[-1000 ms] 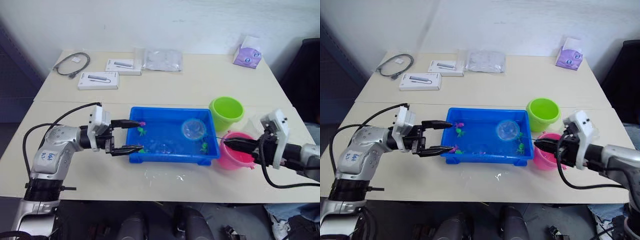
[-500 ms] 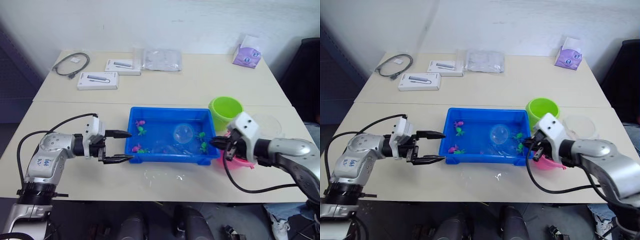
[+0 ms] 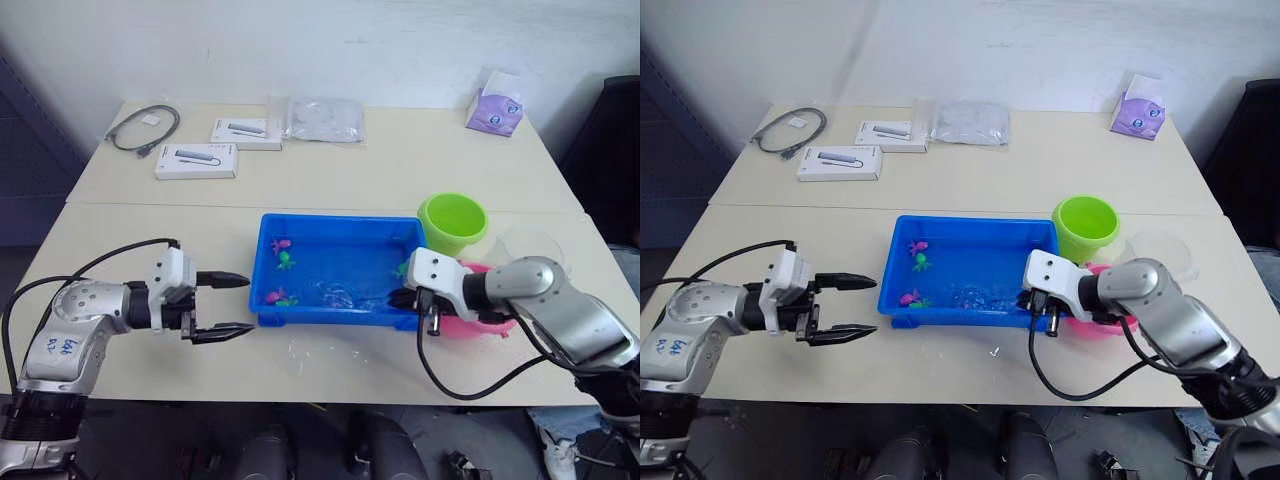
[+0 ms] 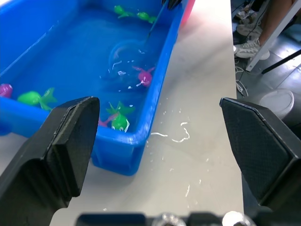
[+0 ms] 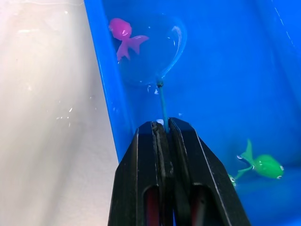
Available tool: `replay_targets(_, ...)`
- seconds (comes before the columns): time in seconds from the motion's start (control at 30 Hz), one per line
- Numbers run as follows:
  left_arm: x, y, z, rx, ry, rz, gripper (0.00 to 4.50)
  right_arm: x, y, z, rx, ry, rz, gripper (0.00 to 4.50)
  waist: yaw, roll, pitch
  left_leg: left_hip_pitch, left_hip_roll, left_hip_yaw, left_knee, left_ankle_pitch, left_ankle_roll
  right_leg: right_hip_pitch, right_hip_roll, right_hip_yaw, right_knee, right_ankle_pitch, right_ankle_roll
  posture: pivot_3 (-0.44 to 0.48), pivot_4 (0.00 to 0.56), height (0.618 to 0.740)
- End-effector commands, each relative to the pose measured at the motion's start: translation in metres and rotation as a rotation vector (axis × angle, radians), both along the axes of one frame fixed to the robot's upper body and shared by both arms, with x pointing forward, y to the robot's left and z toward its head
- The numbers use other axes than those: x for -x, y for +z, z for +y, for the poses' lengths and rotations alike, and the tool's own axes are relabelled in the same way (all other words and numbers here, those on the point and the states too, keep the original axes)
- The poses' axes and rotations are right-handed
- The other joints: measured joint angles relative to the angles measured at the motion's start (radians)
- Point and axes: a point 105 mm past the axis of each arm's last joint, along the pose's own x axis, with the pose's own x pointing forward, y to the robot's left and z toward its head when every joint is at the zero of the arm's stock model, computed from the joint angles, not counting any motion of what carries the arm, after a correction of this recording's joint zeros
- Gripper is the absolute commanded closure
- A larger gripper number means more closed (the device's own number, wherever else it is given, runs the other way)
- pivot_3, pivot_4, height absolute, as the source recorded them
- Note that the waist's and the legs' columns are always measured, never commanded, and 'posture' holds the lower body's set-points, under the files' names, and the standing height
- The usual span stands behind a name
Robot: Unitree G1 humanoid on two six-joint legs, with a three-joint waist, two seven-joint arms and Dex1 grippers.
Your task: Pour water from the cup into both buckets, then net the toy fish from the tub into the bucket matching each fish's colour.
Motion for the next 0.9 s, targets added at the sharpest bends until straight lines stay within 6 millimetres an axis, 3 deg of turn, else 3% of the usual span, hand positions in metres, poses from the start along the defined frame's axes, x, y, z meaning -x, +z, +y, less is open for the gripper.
replay_targets(0.03, 0.004, 0.011, -0.001, 0.012, -0.001, -0.045, 0.10, 0.005, 0.005, 0.008, -0.080, 0.015, 0.074, 4.50, 0.001, 0.000, 0.000, 0.000, 0.000, 0.000, 0.000, 0.000, 0.000, 0.000, 0.000, 0.000, 0.000, 0.000, 0.000, 0.000, 0.150, 0.740)
replay_targets(0.13, 0.005, 0.010, 0.000, 0.013, 0.006, -0.047, 0.10, 0.001, 0.015, 0.010, -0.213, -0.063, 0.158, 4.50, 0.000, 0.000, 0.000, 0.000, 0.000, -0.001, 0.000, 0.000, 0.000, 0.000, 0.000, -0.001, 0.000, 0.000, 0.000, 0.000, 0.150, 0.740)
replay_targets(0.53, 0.002, 0.009, -0.002, 0.020, 0.016, -0.055, 0.10, -0.009, 0.035, -0.003, -0.421, -0.233, 0.333, 4.50, 0.000, 0.001, 0.000, 0.000, 0.000, -0.001, 0.000, 0.000, 0.000, 0.000, -0.001, -0.001, 0.000, 0.000, 0.000, 0.000, 0.150, 0.740)
replay_targets(0.67, -0.001, 0.013, -0.007, 0.049, 0.009, -0.073, 0.10, -0.008, 0.044, -0.012, -0.479, -0.266, 0.313, 4.50, 0.000, 0.001, 0.000, 0.000, 0.000, -0.001, 0.000, 0.000, 0.000, 0.000, -0.001, -0.001, 0.001, 0.000, 0.000, 0.000, 0.150, 0.740)
replay_targets(0.9, -0.012, 0.032, -0.029, 0.121, -0.044, -0.120, 0.10, 0.007, 0.067, -0.045, -0.582, -0.370, 0.192, 4.50, 0.016, 0.001, 0.000, -0.003, -0.001, -0.002, 0.000, 0.000, 0.000, 0.000, -0.001, -0.003, 0.003, 0.001, 0.001, 0.000, 0.150, 0.740)
